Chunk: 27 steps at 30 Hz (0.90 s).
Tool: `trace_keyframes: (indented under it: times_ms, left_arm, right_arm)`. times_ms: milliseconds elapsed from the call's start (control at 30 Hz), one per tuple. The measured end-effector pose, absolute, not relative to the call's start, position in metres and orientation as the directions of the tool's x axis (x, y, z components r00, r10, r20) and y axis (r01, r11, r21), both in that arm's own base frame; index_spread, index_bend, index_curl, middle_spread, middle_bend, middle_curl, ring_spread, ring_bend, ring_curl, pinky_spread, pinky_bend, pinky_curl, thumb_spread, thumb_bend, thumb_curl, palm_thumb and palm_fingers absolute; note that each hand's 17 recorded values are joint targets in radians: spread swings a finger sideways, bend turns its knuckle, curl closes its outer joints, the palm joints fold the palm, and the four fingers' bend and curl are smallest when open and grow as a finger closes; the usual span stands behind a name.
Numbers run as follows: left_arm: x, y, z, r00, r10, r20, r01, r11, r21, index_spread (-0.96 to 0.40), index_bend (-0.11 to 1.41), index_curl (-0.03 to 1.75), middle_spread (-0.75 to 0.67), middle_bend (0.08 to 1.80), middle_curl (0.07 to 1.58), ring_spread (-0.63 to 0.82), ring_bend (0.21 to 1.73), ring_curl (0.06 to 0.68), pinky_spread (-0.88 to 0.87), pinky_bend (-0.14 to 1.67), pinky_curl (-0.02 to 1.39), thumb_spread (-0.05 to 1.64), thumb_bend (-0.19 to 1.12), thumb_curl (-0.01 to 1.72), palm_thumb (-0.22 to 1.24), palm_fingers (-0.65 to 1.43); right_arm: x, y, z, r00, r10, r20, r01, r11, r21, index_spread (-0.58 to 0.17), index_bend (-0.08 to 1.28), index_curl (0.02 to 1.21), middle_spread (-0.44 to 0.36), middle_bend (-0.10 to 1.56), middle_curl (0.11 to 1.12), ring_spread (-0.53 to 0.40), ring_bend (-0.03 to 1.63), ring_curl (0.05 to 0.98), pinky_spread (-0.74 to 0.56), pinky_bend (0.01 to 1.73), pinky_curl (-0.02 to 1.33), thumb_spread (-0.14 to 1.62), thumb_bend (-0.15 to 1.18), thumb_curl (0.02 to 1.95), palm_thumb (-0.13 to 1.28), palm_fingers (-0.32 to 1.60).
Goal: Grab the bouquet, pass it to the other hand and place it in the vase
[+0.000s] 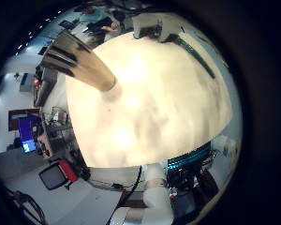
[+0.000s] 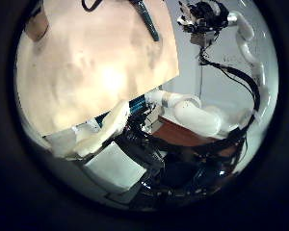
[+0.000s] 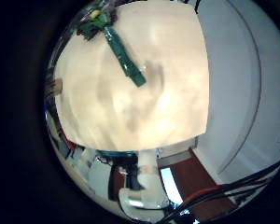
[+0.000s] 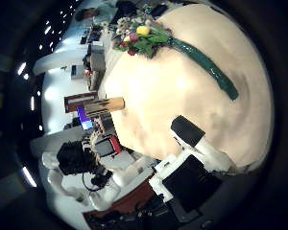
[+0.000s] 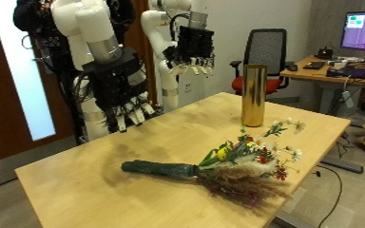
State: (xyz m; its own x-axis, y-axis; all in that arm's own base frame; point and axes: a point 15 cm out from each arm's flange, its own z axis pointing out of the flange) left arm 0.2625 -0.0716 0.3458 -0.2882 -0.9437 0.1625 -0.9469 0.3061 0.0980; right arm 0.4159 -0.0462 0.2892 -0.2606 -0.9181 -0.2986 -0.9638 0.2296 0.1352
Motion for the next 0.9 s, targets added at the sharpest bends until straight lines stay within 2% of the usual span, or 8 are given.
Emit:
trace_keyframes:
  times_ms: [33, 67, 100, 200, 233, 267, 533, 900]
  left_arm:
    - [0.264, -0.072, 0.346, -0.289, -0.943, 0.164, -0.947, 0.307, 0.097, 0.28, 0.19, 0.41, 0.49, 0.19, 0.29, 0.58, 0.38, 0.217, 0.52, 0.19, 0.27, 0.97, -0.03, 0.31, 0.56, 0.14]
    - [0.265, -0.073, 0.345, -0.289, -0.943, 0.166, -0.947, 0.307, 0.099, 0.28, 0.19, 0.41, 0.49, 0.19, 0.28, 0.58, 0.38, 0.216, 0.52, 0.19, 0.27, 0.97, -0.03, 0.31, 0.56, 0.14]
    - [0.266, -0.076, 0.344, -0.293, -0.941, 0.171, -0.945, 0.312, 0.101, 0.28, 0.19, 0.41, 0.49, 0.19, 0.28, 0.58, 0.38, 0.216, 0.52, 0.19, 0.27, 0.97, -0.03, 0.31, 0.56, 0.14]
    - [0.265, -0.076, 0.343, -0.3, -0.938, 0.174, -0.941, 0.321, 0.104, 0.28, 0.19, 0.41, 0.49, 0.19, 0.28, 0.58, 0.38, 0.215, 0.52, 0.19, 0.27, 0.97, -0.03, 0.31, 0.56, 0.14]
    - [0.265, -0.076, 0.342, -0.3, -0.938, 0.175, -0.941, 0.32, 0.105, 0.28, 0.19, 0.41, 0.49, 0.19, 0.28, 0.58, 0.38, 0.214, 0.52, 0.19, 0.27, 0.97, -0.03, 0.31, 0.56, 0.14]
    - [0.265, -0.077, 0.341, -0.299, -0.938, 0.175, -0.941, 0.321, 0.107, 0.28, 0.19, 0.41, 0.49, 0.19, 0.28, 0.58, 0.38, 0.214, 0.52, 0.19, 0.27, 0.97, -0.03, 0.31, 0.56, 0.14]
    - [0.267, -0.078, 0.339, -0.3, -0.937, 0.18, -0.94, 0.322, 0.113, 0.28, 0.19, 0.42, 0.49, 0.19, 0.28, 0.58, 0.38, 0.214, 0.52, 0.19, 0.27, 0.97, -0.03, 0.32, 0.57, 0.14]
    - [0.265, -0.077, 0.338, -0.3, -0.937, 0.181, -0.939, 0.323, 0.115, 0.29, 0.19, 0.42, 0.5, 0.19, 0.28, 0.58, 0.37, 0.213, 0.53, 0.19, 0.27, 0.97, -0.03, 0.32, 0.58, 0.14]
  right_arm:
    - [0.418, -0.048, 0.282, -0.271, -0.915, -0.297, -0.961, 0.238, 0.145, -0.026, 0.01, 0.21, 0.23, 0.32, 0.36, 0.164, 0.46, 0.268, 0.27, 0.34, 0.33, 1.04, -0.03, 0.39, 0.7, 0.18]
    - [0.422, -0.051, 0.274, -0.281, -0.913, -0.295, -0.958, 0.246, 0.15, -0.076, 0.04, 0.2, 0.235, 0.34, 0.36, 0.167, 0.48, 0.269, 0.27, 0.35, 0.33, 1.04, -0.03, 0.39, 0.69, 0.17]
    - [0.425, -0.052, 0.267, -0.287, -0.912, -0.294, -0.956, 0.252, 0.152, -0.127, 0.13, 0.21, 0.239, 0.33, 0.36, 0.174, 0.48, 0.268, 0.27, 0.35, 0.33, 1.04, -0.03, 0.39, 0.68, 0.18]
    - [0.439, -0.056, 0.252, -0.299, -0.908, -0.293, -0.954, 0.272, 0.13, -0.152, 0.15, 0.22, 0.251, 0.28, 0.34, 0.178, 0.51, 0.273, 0.28, 0.38, 0.34, 1.04, -0.03, 0.39, 0.67, 0.16]
    - [0.442, -0.058, 0.245, -0.305, -0.907, -0.291, -0.951, 0.278, 0.133, -0.14, 0.12, 0.22, 0.248, 0.26, 0.34, 0.179, 0.51, 0.275, 0.28, 0.41, 0.34, 1.05, -0.03, 0.39, 0.67, 0.12]
    - [0.443, -0.059, 0.235, -0.314, -0.904, -0.29, -0.948, 0.282, 0.147, -0.152, 0.17, 0.22, 0.232, 0.28, 0.34, 0.18, 0.5, 0.265, 0.28, 0.4, 0.34, 1.05, -0.02, 0.39, 0.67, 0.15]
    - [0.454, -0.048, 0.187, -0.351, -0.897, -0.269, -0.93, 0.299, 0.214, -0.066, 0.14, 0.24, 0.234, 0.29, 0.34, 0.182, 0.51, 0.251, 0.28, 0.4, 0.32, 1.04, -0.02, 0.39, 0.68, 0.16]
    - [0.46, -0.037, 0.155, -0.356, -0.901, -0.248, -0.923, 0.298, 0.245, -0.056, 0.14, 0.24, 0.222, 0.28, 0.34, 0.154, 0.59, 0.255, 0.24, 0.42, 0.31, 1.03, -0.02, 0.4, 0.68, 0.19]
